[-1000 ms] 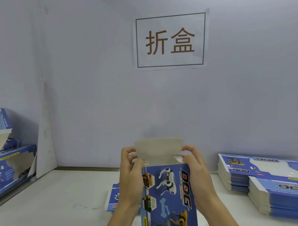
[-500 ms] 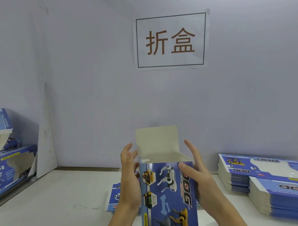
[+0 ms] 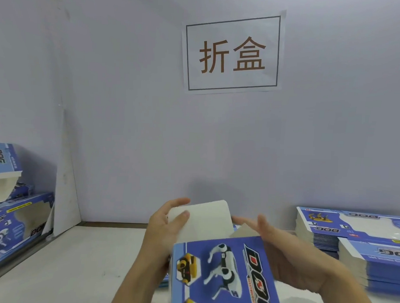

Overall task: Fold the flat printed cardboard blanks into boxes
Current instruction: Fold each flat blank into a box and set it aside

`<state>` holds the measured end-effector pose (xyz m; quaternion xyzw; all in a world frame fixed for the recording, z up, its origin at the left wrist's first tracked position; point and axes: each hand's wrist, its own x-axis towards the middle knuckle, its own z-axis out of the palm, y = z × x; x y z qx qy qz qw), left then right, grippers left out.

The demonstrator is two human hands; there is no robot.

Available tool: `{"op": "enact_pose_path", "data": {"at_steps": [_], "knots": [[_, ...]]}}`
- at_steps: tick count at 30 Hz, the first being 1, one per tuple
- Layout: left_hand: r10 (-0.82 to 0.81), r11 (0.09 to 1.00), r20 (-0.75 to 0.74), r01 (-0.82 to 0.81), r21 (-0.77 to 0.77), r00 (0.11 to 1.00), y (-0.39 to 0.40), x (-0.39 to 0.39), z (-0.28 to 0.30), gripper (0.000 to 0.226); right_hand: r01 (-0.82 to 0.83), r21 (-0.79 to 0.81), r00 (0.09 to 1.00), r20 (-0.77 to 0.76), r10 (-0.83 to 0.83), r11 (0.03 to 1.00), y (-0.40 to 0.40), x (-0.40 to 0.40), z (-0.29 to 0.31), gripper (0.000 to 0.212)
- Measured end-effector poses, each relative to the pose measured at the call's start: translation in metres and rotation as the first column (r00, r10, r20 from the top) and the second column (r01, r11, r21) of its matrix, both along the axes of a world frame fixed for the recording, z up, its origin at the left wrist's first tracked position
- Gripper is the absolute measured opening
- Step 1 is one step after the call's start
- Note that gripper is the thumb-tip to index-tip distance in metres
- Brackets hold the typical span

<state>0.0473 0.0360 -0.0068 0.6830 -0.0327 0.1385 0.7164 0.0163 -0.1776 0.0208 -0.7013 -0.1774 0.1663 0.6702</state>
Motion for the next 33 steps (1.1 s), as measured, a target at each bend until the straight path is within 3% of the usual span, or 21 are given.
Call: {"op": "enact_pose_path", "data": {"at_steps": [3,5,9,19,28,31,33], "knots": [[-0.040,0.999,0.006,0.040,0.003,0.999,-0.004,-0.003,0.001,0.012,0.057,0.059,0.997,0.044,-0.059,0.997,-0.005,0.008,-0.011,0.058],[-0.085,0.996,0.036,0.085,-0.023,0.996,-0.009,-0.005,0.003,0.017,0.156,0.079,0.981,0.100,-0.163,0.985,-0.002,0.016,-0.016,0.048],[-0.152,0.988,0.091,0.152,-0.001,0.984,-0.013,-0.007,0.008,0.033,0.207,0.172,0.951,0.195,-0.239,0.963,0.006,0.015,-0.010,0.042],[-0.123,0.990,0.226,0.135,-0.035,0.966,-0.016,-0.012,0.014,0.016,0.249,0.273,0.931,0.198,-0.308,0.929,0.008,0.015,-0.006,0.028],[-0.131,0.989,0.206,0.142,-0.040,0.970,-0.020,-0.014,0.013,0.024,0.327,0.283,0.896,0.211,-0.391,0.902,0.009,0.020,-0.011,0.015],[-0.182,0.977,0.165,0.197,-0.078,0.969,-0.019,-0.013,0.014,0.020,0.322,0.305,0.906,0.174,-0.385,0.896,0.006,0.020,-0.011,0.023],[-0.264,0.957,0.111,0.275,-0.097,0.958,-0.018,-0.011,0.012,0.021,0.393,0.372,0.873,0.138,-0.468,0.841,0.001,0.022,-0.012,0.028]]}}
